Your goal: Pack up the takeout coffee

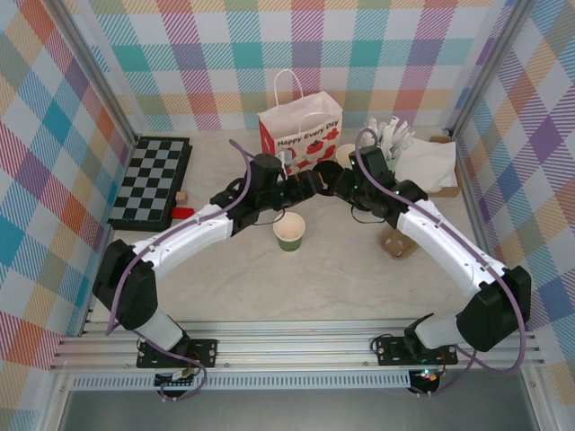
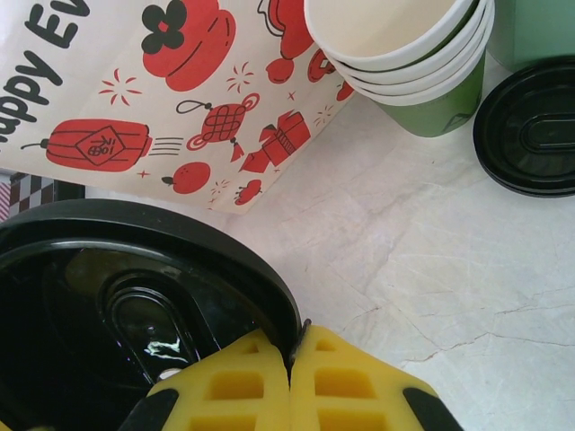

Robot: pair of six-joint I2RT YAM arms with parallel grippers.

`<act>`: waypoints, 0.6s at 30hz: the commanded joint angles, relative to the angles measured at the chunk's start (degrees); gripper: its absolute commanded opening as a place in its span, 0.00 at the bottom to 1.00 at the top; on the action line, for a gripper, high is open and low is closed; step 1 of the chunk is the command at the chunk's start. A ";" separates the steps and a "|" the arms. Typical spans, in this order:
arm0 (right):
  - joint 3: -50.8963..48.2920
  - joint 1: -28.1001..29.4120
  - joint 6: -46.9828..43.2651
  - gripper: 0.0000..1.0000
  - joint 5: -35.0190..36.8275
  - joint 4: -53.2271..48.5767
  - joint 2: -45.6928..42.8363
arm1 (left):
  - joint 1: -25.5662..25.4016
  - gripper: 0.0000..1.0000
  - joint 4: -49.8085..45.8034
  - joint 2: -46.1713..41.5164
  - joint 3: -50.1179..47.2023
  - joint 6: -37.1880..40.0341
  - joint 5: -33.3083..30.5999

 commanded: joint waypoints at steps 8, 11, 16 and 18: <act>-0.15 1.79 3.25 0.00 0.78 2.09 0.47 | -1.13 0.41 1.16 2.61 2.52 -0.37 -2.20; -0.18 2.07 3.24 0.00 0.90 1.96 0.54 | -1.75 0.30 -1.17 2.80 3.60 1.62 -4.21; -0.06 2.15 2.67 0.00 1.28 1.62 0.54 | -2.76 0.01 -6.91 3.89 6.76 4.95 -6.85; 0.28 2.15 2.15 0.01 0.94 1.61 0.54 | -2.83 0.00 -7.68 4.18 7.10 5.08 -7.29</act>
